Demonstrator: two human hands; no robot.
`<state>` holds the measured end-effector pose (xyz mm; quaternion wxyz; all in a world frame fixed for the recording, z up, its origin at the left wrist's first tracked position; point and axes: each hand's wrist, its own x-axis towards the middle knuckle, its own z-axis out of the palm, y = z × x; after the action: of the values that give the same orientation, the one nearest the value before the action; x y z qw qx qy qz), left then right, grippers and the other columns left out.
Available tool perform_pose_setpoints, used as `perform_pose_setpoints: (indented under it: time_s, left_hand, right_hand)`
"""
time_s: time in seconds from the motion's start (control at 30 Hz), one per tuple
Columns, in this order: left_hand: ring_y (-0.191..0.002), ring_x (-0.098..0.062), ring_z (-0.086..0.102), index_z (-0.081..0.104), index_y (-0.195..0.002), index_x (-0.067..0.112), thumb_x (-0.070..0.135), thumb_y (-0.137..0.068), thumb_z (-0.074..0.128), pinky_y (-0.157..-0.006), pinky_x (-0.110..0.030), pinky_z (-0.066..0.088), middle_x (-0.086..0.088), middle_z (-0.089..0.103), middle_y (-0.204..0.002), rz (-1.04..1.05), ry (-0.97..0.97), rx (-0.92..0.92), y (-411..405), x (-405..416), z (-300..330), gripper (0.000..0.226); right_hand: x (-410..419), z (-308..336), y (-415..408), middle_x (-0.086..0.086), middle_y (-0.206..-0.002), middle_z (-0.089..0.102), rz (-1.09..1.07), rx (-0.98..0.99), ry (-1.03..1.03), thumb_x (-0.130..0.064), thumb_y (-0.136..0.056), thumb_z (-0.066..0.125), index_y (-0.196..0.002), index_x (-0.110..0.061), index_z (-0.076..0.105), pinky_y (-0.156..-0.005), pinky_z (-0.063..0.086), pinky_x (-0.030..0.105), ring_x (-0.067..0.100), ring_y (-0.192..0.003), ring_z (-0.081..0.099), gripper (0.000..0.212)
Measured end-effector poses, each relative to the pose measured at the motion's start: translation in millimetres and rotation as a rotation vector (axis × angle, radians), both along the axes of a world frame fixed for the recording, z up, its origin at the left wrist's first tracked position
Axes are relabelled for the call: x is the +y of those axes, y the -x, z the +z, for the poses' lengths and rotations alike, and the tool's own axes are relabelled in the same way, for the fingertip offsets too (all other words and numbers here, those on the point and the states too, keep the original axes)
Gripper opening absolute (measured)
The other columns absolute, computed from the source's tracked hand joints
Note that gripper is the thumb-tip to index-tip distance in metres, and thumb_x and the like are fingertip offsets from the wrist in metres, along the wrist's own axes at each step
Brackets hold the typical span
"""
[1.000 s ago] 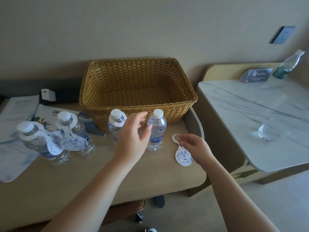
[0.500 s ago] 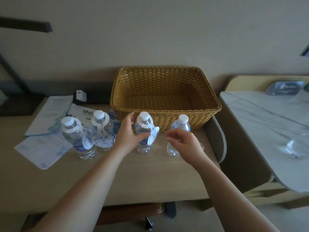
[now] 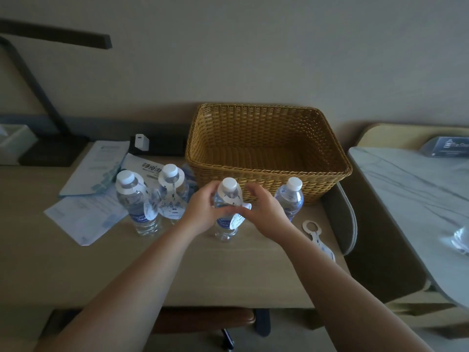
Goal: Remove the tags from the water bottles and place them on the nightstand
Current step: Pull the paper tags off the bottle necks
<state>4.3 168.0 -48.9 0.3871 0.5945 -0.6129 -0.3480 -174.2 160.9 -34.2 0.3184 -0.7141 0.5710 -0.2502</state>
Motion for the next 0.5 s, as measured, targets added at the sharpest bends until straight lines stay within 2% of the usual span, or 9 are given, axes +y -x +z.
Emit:
perform_pose_setpoints:
  time_s: [0.07,0.17,0.2,0.27,0.33,0.43,0.5]
  left_hand:
    - [-0.097,0.004,0.058,0.052,-0.11,0.047,0.051,-0.06,0.085,-0.073,-0.013,0.043,0.026,0.061,-0.103,0.01,0.001,-0.024,-3,6,0,0.059]
    - [-0.101,-0.002,0.059,0.052,-0.116,0.039,0.041,-0.064,0.086,-0.075,-0.016,0.044,0.019,0.062,-0.108,0.038,-0.018,0.013,-7,12,-3,0.062]
    - [-0.101,-0.002,0.059,0.051,-0.116,0.039,0.039,-0.065,0.085,-0.075,-0.017,0.044,0.019,0.062,-0.108,0.047,-0.021,0.018,-9,13,-3,0.061]
    - [-0.102,-0.003,0.06,0.052,-0.116,0.036,0.038,-0.065,0.085,-0.08,-0.022,0.047,0.019,0.063,-0.109,0.046,-0.025,0.033,-11,15,-4,0.06]
    - [-0.101,-0.001,0.061,0.054,-0.118,0.032,0.037,-0.065,0.086,-0.084,-0.026,0.049,0.016,0.065,-0.11,0.036,-0.034,0.068,-13,16,-4,0.062]
    - [-0.102,0.006,0.059,0.055,-0.12,0.032,0.036,-0.064,0.086,-0.081,-0.017,0.046,0.017,0.064,-0.112,0.038,-0.041,0.097,-14,17,-4,0.064]
    - [-0.107,-0.001,0.059,0.054,-0.125,0.03,0.035,-0.064,0.086,-0.085,-0.02,0.048,0.014,0.064,-0.118,0.032,-0.053,0.113,-11,18,-5,0.068]
  right_hand:
    - [-3,-6,-3,0.0,-0.142,0.049,0.053,0.055,-0.075,-0.065,-0.071,0.067,-0.142,-0.023,0.036,-0.094,0.039,0.029,0.019,-0.129,0.046,0.088]
    - [-5,-10,-3,-0.004,-0.128,0.059,0.076,0.046,-0.165,-0.073,-0.063,0.066,-0.137,-0.021,0.042,-0.085,0.044,0.027,0.016,-0.116,0.056,0.093]
    - [-5,-10,-3,-0.007,-0.118,0.062,0.072,0.038,-0.17,-0.071,-0.063,0.068,-0.129,-0.022,0.049,-0.077,0.044,0.023,0.011,-0.106,0.059,0.084]
    - [-4,-8,1,-0.014,-0.092,0.063,0.086,0.037,-0.134,-0.062,-0.067,0.072,-0.102,-0.028,0.059,-0.06,0.04,0.014,-0.002,-0.08,0.058,0.05]
    - [-3,-2,5,-0.014,-0.072,0.06,0.118,0.018,-0.104,-0.05,-0.074,0.074,-0.083,-0.031,0.061,-0.049,0.038,0.008,-0.006,-0.062,0.054,0.025]
    - [-2,7,14,-0.012,-0.069,0.062,0.148,-0.019,-0.098,-0.038,-0.083,0.07,-0.08,-0.029,0.065,-0.05,0.04,0.009,-0.003,-0.061,0.054,0.01]
    - [-2,14,19,-0.013,-0.071,0.065,0.145,-0.078,-0.11,-0.034,-0.085,0.069,-0.08,-0.028,0.068,-0.053,0.043,0.011,-0.004,-0.063,0.057,0.008]
